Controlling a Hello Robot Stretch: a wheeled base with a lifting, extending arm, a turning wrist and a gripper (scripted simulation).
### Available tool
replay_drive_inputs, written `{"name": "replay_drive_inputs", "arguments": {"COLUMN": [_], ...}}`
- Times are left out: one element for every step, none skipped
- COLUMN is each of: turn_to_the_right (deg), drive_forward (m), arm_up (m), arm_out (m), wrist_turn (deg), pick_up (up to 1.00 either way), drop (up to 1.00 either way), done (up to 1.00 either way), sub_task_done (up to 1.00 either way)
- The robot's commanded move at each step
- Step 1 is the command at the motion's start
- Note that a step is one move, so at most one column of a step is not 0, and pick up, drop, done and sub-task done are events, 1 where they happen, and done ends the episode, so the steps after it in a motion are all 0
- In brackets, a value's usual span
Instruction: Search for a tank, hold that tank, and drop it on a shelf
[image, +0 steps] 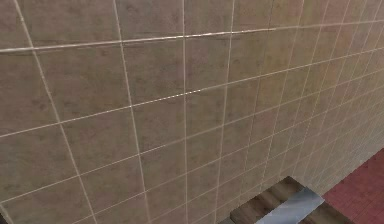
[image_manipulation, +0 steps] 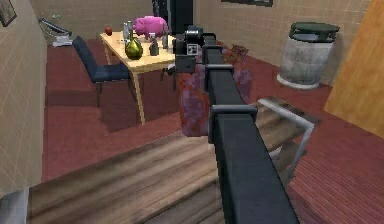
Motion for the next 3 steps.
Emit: {"name": "replay_drive_inputs", "arguments": {"turn_to_the_right": [0.0,0.0,0.0], "drive_forward": [0.00,0.00,0.00], "arm_up": [-0.42,0.00,0.00], "arm_out": [0.00,0.00,-0.10], "wrist_turn": [0.0,0.0,0.0], "pick_up": [0.00,0.00,0.00], "drop": [0.00,1.00,0.00], "done": [0.00,0.00,0.00], "sub_task_done": [0.00,0.00,0.00]}}
